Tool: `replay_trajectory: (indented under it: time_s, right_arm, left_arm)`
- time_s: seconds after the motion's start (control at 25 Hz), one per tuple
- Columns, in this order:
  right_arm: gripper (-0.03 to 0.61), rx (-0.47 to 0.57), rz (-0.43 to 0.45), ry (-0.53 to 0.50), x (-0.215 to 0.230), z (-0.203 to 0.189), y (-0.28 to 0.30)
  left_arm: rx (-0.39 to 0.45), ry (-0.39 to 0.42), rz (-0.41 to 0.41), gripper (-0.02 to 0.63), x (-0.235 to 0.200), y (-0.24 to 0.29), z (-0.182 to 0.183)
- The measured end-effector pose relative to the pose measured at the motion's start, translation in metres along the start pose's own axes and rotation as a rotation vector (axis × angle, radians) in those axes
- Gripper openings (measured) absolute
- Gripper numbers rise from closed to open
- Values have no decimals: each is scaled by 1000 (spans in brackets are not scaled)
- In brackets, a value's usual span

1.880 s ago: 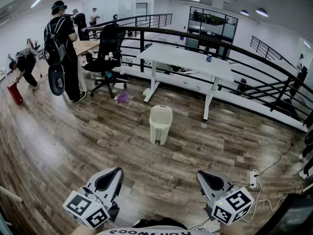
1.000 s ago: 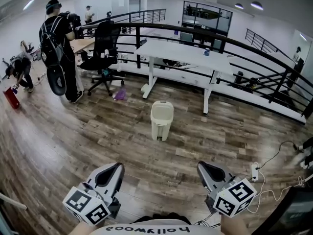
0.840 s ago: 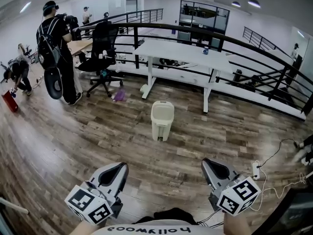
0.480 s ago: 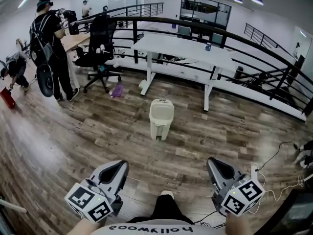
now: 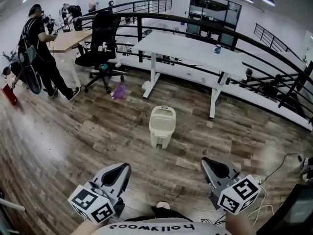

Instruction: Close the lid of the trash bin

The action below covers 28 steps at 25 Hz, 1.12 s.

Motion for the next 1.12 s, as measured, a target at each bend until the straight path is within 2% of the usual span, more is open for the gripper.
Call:
replay_trajectory:
  time_s: [0.32, 0.64, 0.88, 1.12]
  right_arm:
    - [9, -10, 55, -30, 55, 3, 52]
    - [9, -50, 103, 2, 79, -15, 92]
    - [11, -81, 107, 38, 97, -28, 138]
    - [9, -104, 49, 127, 111, -24, 192]
  left_arm:
    - [-23, -17, 16, 7, -19, 61, 1]
    - [-42, -27, 57, 7, -49, 99, 2]
    - [-144, 35, 14, 6, -76, 140, 2]
    - [-233, -13, -80, 6, -133, 189, 15]
Point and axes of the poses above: the fingertips, and each gripper's own axes: y forward along the fingers, x to its right, z out of its top, the point moved 6 cm from there along -y, backward along the fingers, and after that the axes turned 12 degrees about -y, right-handed, at the moved point
